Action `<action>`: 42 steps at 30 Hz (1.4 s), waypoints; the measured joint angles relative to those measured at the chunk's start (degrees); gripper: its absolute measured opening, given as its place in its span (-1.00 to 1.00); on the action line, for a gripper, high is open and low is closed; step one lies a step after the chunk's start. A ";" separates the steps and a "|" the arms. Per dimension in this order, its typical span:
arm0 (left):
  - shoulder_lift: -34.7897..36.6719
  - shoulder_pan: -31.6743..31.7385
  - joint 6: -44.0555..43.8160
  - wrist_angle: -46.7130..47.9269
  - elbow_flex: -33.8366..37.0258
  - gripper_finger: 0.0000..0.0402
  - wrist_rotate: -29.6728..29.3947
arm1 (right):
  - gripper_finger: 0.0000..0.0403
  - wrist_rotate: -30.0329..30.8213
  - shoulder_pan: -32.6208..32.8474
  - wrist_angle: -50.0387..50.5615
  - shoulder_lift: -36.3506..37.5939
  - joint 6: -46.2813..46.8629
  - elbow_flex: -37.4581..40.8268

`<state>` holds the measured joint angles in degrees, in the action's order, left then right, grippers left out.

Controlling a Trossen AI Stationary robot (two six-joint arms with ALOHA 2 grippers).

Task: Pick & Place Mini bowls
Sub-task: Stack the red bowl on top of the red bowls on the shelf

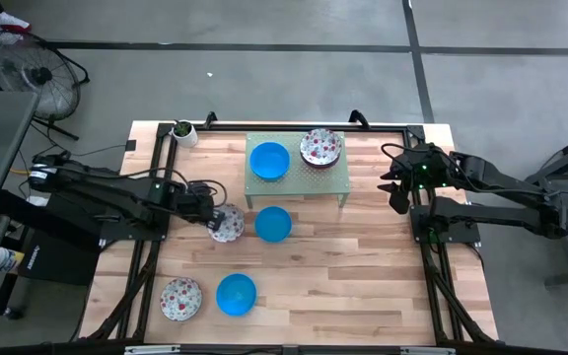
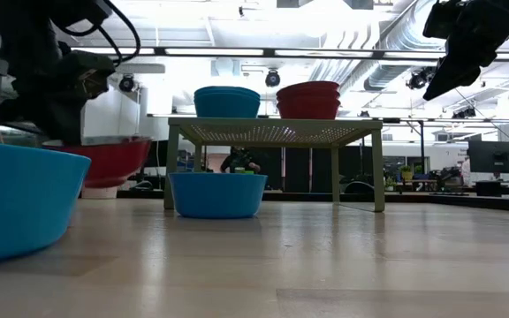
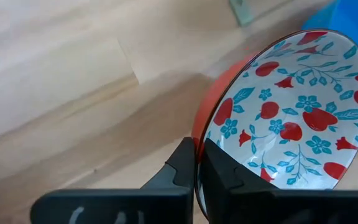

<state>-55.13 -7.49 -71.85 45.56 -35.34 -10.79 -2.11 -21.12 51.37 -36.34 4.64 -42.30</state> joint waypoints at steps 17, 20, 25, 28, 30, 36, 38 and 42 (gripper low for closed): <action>4.50 -0.04 8.21 -6.41 -0.13 -0.99 -2.15 | -0.31 0.18 0.00 -0.02 -0.02 0.22 0.00; 4.99 -0.04 11.80 -10.41 -0.21 -1.00 -0.28 | -0.31 0.84 0.00 -0.02 -0.02 1.34 0.00; 5.13 -0.03 16.85 -14.52 -0.26 -1.00 2.69 | -0.31 2.16 -0.02 -0.19 -0.02 2.60 0.00; 5.23 -0.04 19.17 -17.14 -0.26 -1.00 3.95 | -0.31 2.16 -0.02 -1.11 -0.01 2.60 0.00; 5.63 -0.04 21.91 -20.13 -0.24 -1.00 3.99 | -0.31 2.10 -0.02 -2.35 0.00 2.26 0.00; 5.68 -0.02 30.75 -37.68 -0.28 -1.00 2.29 | -0.31 -4.45 0.00 -7.52 -0.11 1.44 0.00; 5.70 0.17 32.31 -41.20 -0.30 -1.00 1.11 | -0.31 -4.39 -0.02 -9.43 -0.40 4.40 0.00; 5.27 3.04 34.29 -44.64 -0.32 -1.00 -1.54 | -0.31 -4.30 0.00 -13.88 -0.94 9.30 -0.02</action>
<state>-49.87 -4.45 -37.56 0.92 -35.66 -12.34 -6.41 -21.12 37.49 -37.27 13.94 -42.33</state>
